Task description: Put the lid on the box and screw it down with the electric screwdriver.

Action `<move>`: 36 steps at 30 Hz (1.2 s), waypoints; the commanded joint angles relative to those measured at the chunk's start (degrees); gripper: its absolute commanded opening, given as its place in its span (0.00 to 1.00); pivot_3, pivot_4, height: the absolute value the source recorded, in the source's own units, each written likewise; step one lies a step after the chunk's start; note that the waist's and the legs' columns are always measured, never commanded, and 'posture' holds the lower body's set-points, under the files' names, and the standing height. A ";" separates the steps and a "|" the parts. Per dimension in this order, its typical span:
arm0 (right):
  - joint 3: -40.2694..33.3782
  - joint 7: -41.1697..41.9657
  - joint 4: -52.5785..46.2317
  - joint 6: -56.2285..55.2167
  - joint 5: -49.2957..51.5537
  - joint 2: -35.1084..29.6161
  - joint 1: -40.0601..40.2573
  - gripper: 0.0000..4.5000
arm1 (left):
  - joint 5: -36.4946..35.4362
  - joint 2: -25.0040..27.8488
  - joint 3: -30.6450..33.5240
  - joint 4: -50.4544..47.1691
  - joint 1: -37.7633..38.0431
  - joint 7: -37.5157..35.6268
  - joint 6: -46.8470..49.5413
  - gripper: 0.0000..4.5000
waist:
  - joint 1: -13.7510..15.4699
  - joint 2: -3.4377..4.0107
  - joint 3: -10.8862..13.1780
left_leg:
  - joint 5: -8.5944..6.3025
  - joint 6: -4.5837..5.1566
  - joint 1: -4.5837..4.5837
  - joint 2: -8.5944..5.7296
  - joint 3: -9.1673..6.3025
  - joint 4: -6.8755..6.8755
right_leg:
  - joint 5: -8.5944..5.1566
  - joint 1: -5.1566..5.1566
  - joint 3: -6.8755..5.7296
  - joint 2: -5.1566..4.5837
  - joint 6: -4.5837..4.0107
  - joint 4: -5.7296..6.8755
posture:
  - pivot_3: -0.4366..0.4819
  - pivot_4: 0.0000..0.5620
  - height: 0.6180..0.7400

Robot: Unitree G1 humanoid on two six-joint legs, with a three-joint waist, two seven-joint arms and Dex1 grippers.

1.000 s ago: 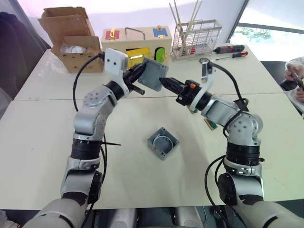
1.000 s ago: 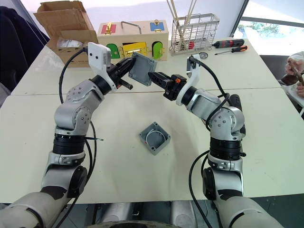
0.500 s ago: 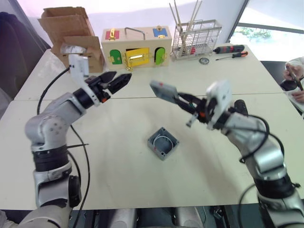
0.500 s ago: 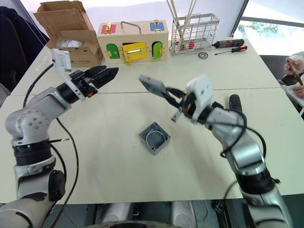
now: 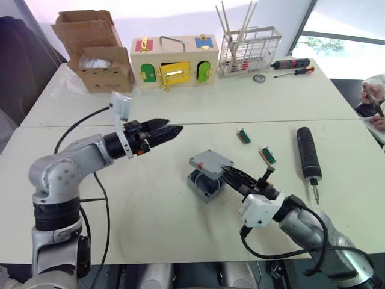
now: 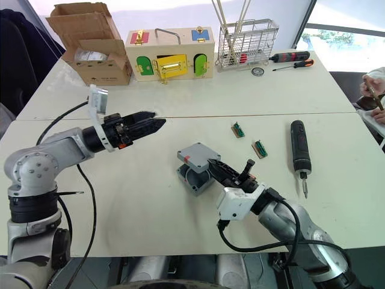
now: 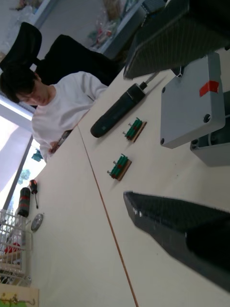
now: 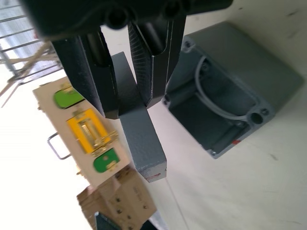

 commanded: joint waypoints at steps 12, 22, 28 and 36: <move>0.25 -7.39 2.70 -7.16 -8.33 3.86 4.50 0.02 | 8.83 0.47 -13.17 2.77 -1.74 -10.07 -6.75 0.02 | -0.07 0.00 0.00 | 0.00 0.00 0.05 -0.03 -0.01 -0.03 | -0.01 0.09 0.01 0.05 -0.01 -0.05 | 0.48 0.27 0.92; 1.24 -9.23 6.85 -8.87 -13.62 3.24 4.60 0.02 | 10.78 0.17 -13.60 2.90 -0.81 -10.95 -7.42 0.02 | -0.04 0.00 -0.01 | 0.00 0.00 0.06 -0.01 -0.01 -0.04 | -0.01 0.10 0.01 0.06 -0.01 -0.06 | 0.48 0.27 0.92; 1.73 -9.77 7.62 -8.82 -15.67 3.31 4.57 0.02 | 10.75 0.15 -14.02 1.87 -0.59 -10.52 -6.81 0.02 | -0.05 0.00 -0.01 | 0.00 0.00 0.08 0.00 -0.02 -0.04 | -0.01 0.12 0.01 0.06 -0.02 -0.06 | 0.48 0.27 0.92; 3.13 -10.72 8.63 -7.42 -19.80 3.87 4.73 0.02 | 11.91 0.33 -15.37 2.37 -1.53 -11.83 -7.07 0.02 | -0.03 0.00 -0.04 | 0.00 0.00 0.10 0.00 -0.02 -0.04 | -0.01 0.15 0.02 0.06 -0.01 -0.06 | 0.48 0.27 0.92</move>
